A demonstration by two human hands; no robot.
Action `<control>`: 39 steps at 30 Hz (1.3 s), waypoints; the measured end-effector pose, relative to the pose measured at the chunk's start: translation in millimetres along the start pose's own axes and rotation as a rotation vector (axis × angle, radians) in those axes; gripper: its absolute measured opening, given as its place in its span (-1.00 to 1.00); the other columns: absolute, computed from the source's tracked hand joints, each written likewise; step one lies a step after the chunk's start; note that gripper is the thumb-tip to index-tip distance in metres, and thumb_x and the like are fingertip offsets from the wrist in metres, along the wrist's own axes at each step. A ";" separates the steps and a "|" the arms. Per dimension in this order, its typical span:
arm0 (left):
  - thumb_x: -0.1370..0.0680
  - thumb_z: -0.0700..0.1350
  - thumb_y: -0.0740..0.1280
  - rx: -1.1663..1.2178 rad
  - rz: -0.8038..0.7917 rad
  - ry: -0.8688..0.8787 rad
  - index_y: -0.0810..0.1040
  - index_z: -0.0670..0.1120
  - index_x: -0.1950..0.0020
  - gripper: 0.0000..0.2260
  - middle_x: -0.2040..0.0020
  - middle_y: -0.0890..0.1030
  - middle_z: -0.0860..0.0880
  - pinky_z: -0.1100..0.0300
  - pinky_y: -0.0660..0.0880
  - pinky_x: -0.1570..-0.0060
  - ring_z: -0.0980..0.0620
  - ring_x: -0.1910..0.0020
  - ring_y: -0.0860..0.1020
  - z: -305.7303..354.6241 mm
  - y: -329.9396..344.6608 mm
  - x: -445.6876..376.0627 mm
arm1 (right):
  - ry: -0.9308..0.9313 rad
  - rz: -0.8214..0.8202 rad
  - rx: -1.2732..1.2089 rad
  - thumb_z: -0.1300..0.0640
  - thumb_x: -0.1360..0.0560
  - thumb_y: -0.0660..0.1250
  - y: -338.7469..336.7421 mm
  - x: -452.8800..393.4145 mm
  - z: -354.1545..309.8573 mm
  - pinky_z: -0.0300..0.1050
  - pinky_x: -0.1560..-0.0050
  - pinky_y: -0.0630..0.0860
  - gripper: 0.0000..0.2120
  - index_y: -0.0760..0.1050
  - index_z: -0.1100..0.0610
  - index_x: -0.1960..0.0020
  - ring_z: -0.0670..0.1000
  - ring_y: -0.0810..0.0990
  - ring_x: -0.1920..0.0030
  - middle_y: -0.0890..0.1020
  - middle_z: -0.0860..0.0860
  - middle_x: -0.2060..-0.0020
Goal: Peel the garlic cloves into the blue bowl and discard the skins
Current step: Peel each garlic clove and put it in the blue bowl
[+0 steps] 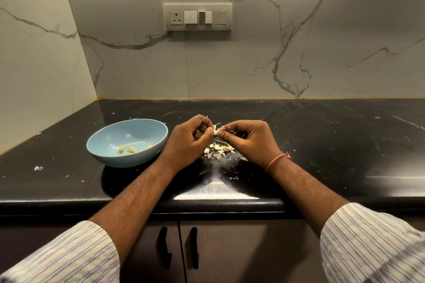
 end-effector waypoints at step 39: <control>-0.55 -0.12 0.55 0.271 -0.104 -0.243 0.78 -0.07 -0.09 -0.87 0.11 0.79 0.00 0.23 0.66 0.02 0.07 0.08 0.74 -16.8 2.4 2.3 | -0.081 0.048 0.139 0.13 -0.45 0.62 -4.4 -3.7 2.1 -0.10 0.12 0.68 -0.81 0.76 0.11 -0.05 -0.09 0.72 0.16 0.77 -0.06 0.11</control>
Point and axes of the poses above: each hand's wrist, its own x-axis away from the middle knuckle, its own y-axis out of the palm, z = x × y, the point moved 9 cm from there along -x, towards the middle knuckle
